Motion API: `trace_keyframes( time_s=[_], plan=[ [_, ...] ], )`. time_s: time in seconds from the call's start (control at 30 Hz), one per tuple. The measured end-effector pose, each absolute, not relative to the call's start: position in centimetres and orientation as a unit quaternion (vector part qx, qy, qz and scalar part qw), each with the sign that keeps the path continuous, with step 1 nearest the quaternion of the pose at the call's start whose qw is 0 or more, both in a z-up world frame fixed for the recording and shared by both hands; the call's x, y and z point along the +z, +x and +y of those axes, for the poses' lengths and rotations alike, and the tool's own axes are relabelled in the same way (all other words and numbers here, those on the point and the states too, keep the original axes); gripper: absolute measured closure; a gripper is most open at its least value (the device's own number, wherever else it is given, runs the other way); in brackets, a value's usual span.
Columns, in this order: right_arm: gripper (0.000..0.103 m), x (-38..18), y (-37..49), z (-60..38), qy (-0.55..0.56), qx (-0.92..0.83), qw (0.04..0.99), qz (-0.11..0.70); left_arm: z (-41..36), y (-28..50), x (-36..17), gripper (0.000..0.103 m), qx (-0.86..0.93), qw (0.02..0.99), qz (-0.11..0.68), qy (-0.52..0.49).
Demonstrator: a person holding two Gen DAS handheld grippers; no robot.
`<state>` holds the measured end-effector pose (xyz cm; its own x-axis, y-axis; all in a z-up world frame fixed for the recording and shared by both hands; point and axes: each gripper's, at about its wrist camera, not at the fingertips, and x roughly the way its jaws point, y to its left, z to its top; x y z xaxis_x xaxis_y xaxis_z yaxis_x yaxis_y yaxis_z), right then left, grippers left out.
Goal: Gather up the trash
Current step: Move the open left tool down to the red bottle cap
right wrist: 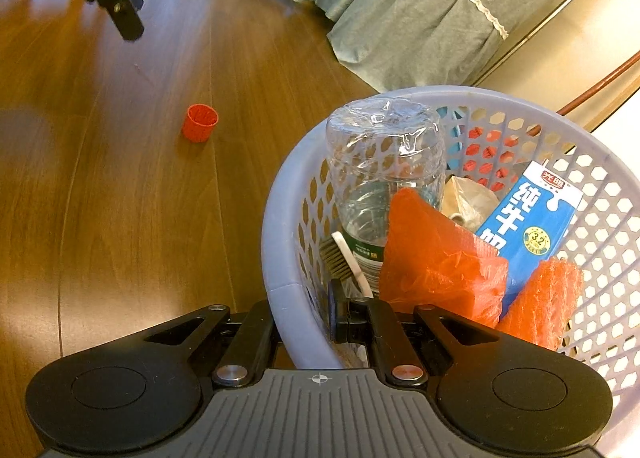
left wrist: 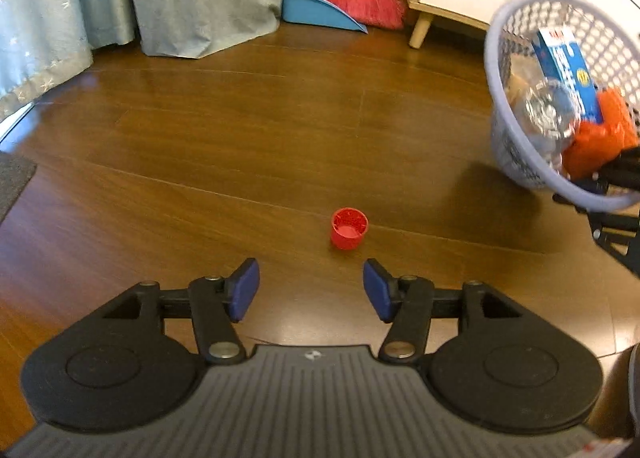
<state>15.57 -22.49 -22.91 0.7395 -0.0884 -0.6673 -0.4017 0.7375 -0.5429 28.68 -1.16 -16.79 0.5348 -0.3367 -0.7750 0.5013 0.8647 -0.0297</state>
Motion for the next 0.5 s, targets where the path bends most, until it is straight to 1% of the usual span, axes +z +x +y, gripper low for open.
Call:
trace_keyframes(
  time_s=[0.03, 0.13, 0.5],
  plan=[
    [0.099, -22.9, 15.6, -22.5, -0.350, 0.090, 0.864, 0.349, -1.6, 28.6, -17.0, 0.046, -0.243, 0.871, 0.414, 0.100],
    [0.099, -22.9, 15.6, -22.5, -0.351, 0.090, 0.864, 0.349, -2.7, 28.5, -17.7, 0.042, -0.248, 0.874, 0.405, 0.102],
    [0.099, -22.8, 15.9, -22.5, -0.351, 0.090, 0.864, 0.349, -4.4, 28.8, -19.8, 0.039, -0.258, 0.865, 0.416, 0.108]
  ],
)
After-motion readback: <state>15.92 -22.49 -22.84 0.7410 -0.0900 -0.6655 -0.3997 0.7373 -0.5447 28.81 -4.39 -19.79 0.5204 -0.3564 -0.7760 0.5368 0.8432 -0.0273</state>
